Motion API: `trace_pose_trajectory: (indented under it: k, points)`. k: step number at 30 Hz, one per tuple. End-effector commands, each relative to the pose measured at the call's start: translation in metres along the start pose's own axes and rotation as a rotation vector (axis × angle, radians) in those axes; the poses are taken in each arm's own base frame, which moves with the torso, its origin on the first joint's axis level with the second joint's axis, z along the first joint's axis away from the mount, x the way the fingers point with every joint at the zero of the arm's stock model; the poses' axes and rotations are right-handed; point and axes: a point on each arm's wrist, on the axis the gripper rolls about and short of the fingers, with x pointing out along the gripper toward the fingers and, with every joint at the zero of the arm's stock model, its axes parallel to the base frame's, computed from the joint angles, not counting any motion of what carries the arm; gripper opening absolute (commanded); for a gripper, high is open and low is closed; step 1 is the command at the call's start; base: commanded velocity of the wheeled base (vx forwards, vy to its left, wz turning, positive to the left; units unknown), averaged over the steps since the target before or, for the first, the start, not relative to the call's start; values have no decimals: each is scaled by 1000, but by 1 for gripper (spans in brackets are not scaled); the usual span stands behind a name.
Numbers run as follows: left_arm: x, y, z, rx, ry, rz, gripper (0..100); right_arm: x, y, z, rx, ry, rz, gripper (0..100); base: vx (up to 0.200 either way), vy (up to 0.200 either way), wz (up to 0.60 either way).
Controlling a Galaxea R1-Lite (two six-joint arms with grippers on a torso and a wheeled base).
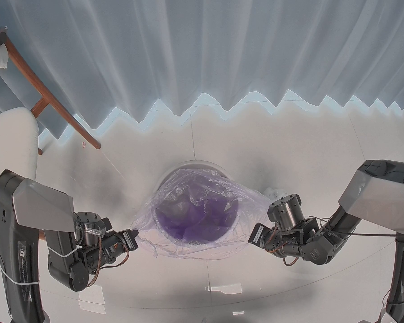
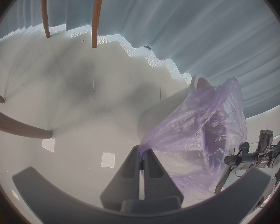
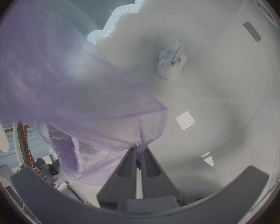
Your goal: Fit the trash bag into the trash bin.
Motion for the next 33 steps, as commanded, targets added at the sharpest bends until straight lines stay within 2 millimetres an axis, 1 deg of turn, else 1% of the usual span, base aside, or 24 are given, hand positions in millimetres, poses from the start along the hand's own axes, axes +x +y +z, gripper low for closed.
trace_pose_trajectory:
  k: [1,4,6,8,9,12,14,16,18,19,20,21,24,26,27,29,31,33]
  points:
    - [-1,-1,2,0,-10,-5,0,0,0,-1,-1,1,-1,100,0,0,0]
    - [-3,-2,2,4,-6,-3,0,-1,1,-1,-2,1,3,100,0,0,0]
    - [-3,-2,2,1,-9,-3,0,-6,4,-1,4,-9,23,100,0,0,0]
    - [-5,-4,5,-1,-23,3,0,-22,9,-4,4,-11,49,100,0,0,0]
    - [-5,-4,5,-2,-23,2,100,-27,10,-6,5,-11,57,100,0,0,0]
    - [-5,-6,9,-7,-40,-5,100,-49,16,-11,3,-7,88,100,0,0,0]
    - [-10,-11,17,-9,-69,-22,100,-65,18,-16,-10,-4,108,100,0,0,0]
    - [-20,-22,27,-24,-106,-58,100,-83,20,-21,-25,0,132,100,0,0,0]
    - [-29,-29,34,-47,-127,-86,100,-95,21,-24,-33,-1,151,100,0,0,0]
    - [-38,-35,39,-63,-145,-111,100,-104,20,-27,-40,-1,163,100,0,0,0]
    - [-41,-37,41,-64,-149,-118,100,-106,19,-27,-42,-2,163,100,0,0,0]
    - [-52,-43,49,-69,-182,-148,100,-116,17,-28,-50,-7,174,100,0,0,0]
    - [-62,-49,53,-50,-201,-172,100,-129,14,-28,-80,-25,194,100,0,0,0]
    - [-65,-52,55,-41,-209,-182,100,-132,13,-27,-94,-34,196,100,0,0,0]
    - [-70,-55,56,-20,-219,-193,100,-139,9,-28,-126,-47,197,100,0,0,0]
    - [-74,-57,56,2,-218,-203,100,-143,4,-30,-172,-61,184,100,0,0,0]
    - [-81,-61,62,15,-233,-244,100,-148,0,-31,-222,-82,179,100,0,0,0]
    - [-95,-69,71,30,-263,-317,100,-154,-5,-33,-274,-108,187,100,0,0,0]
